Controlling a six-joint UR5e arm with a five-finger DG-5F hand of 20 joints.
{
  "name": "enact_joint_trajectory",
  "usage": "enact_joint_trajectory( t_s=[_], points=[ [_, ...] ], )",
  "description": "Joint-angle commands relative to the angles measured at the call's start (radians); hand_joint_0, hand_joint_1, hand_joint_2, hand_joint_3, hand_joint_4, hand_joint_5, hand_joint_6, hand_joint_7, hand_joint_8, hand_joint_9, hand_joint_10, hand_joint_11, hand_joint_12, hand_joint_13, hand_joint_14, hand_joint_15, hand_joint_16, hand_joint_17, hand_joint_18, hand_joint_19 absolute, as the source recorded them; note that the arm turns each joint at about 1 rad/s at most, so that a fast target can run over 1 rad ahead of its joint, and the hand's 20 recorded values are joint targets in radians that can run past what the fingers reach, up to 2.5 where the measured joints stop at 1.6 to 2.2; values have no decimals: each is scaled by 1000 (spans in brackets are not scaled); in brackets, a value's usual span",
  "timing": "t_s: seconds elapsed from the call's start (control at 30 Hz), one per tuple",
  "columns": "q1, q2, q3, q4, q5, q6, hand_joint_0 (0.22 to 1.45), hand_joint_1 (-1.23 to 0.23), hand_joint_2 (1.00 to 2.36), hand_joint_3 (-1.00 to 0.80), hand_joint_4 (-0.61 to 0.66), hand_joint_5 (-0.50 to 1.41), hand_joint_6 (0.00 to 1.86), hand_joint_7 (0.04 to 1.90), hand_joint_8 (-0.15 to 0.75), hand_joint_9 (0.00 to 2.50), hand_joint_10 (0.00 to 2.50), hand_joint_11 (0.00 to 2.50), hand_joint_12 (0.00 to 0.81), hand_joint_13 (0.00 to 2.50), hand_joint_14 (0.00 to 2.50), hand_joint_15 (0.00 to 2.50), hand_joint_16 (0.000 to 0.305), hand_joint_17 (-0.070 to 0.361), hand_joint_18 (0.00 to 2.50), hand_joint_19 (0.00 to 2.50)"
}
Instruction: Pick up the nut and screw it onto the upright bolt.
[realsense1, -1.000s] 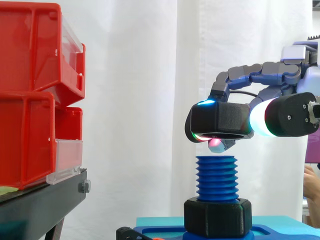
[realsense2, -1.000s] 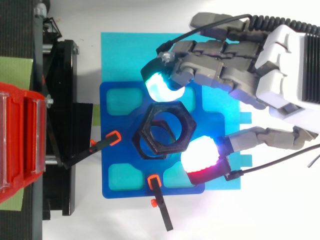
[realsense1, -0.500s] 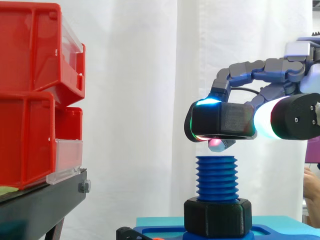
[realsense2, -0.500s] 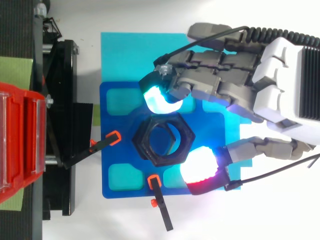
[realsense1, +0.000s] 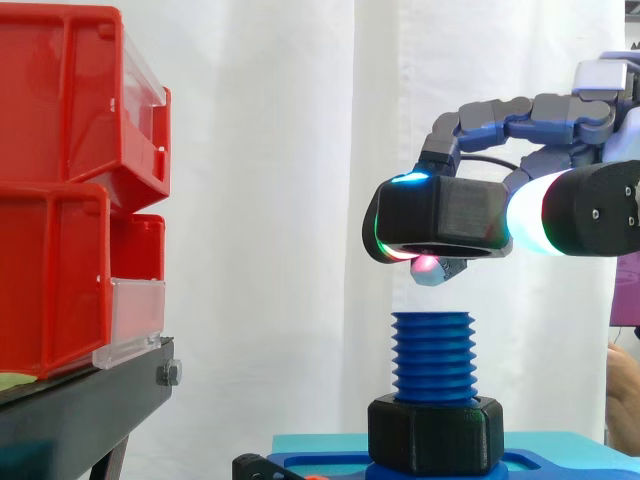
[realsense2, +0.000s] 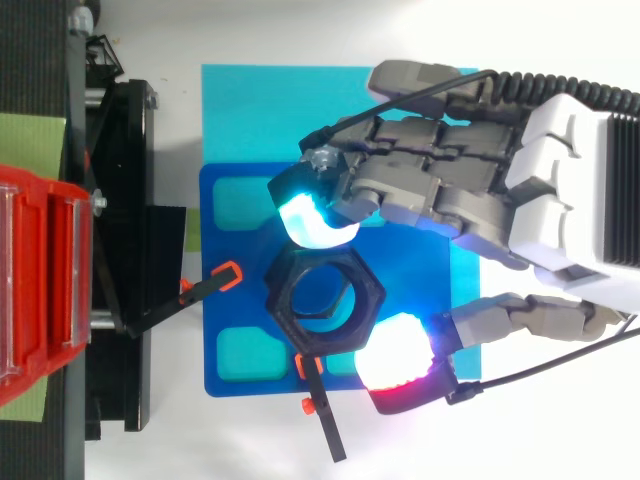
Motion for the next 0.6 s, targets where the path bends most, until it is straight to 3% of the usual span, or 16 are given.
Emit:
enact_joint_trajectory(
  t_s=[0.0, 0.13, 0.57],
  points=[
    [0, -5, 0, 5, 0, 0, 580, -575, 1001, -484, 211, -142, 501, 1247, 240, 758, 6, 182, 250, 742, 1, 43, 23, 51, 467, 56],
    [-7, -28, 9, 8, 2, 3, 580, -576, 1001, -484, 210, -142, 501, 1245, 241, 758, 6, 177, 250, 742, 1, 39, 23, 51, 467, 58],
    [-17, -39, 20, -2, -6, 3, 579, -575, 1002, -484, 213, -141, 501, 1240, 242, 757, 8, 176, 249, 743, 0, 39, 23, 51, 469, 56]
  ],
)
